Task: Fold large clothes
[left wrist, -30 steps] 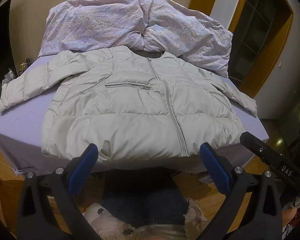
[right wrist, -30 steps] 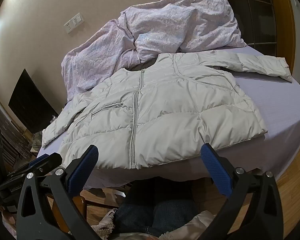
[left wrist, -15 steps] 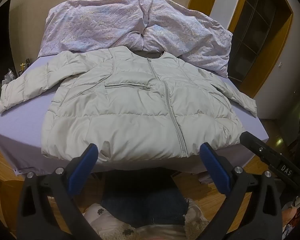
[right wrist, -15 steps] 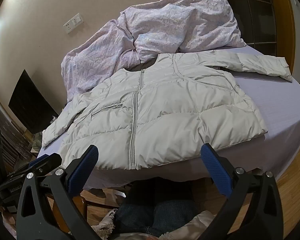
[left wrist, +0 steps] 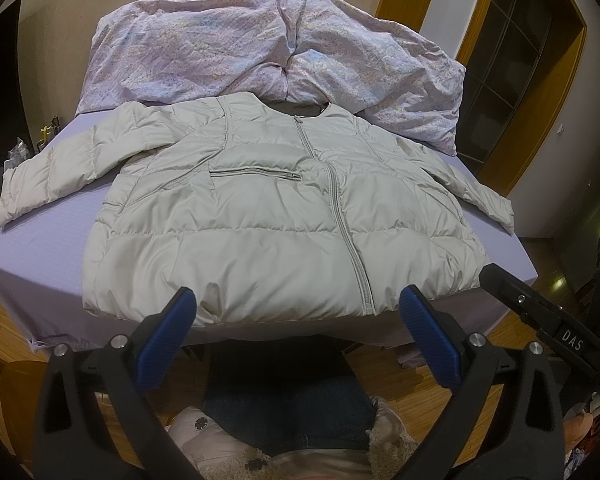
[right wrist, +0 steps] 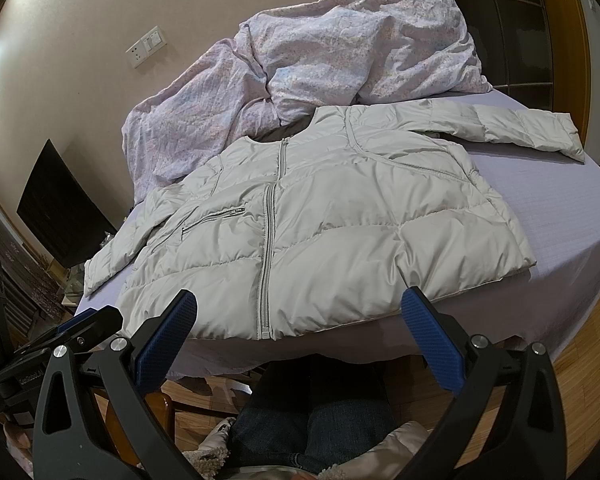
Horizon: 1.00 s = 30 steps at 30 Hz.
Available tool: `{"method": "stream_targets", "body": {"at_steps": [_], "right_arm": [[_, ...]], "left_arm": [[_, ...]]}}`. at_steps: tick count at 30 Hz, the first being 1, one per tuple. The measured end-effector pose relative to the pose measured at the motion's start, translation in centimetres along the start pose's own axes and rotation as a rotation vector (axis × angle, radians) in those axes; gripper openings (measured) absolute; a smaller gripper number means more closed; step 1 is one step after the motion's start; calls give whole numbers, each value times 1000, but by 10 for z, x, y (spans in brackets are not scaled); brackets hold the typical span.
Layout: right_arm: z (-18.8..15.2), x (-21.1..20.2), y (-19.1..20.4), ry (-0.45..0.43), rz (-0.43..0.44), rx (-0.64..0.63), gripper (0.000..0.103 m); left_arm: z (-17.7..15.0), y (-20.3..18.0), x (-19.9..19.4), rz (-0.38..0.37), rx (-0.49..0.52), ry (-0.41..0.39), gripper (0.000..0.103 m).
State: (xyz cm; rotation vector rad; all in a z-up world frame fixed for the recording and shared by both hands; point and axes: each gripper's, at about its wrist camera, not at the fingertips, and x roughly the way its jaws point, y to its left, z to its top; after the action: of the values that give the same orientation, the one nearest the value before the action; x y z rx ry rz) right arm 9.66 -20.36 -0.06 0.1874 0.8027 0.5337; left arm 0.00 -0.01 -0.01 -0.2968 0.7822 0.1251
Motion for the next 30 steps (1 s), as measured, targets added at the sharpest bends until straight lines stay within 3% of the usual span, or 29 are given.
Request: {"method": "stream_targets", "body": {"at_steps": [30], "right_arm": [[-1,2,0,3,0,2,102]], "left_arm": [[0,0,0,-1,0,1,101]]}}
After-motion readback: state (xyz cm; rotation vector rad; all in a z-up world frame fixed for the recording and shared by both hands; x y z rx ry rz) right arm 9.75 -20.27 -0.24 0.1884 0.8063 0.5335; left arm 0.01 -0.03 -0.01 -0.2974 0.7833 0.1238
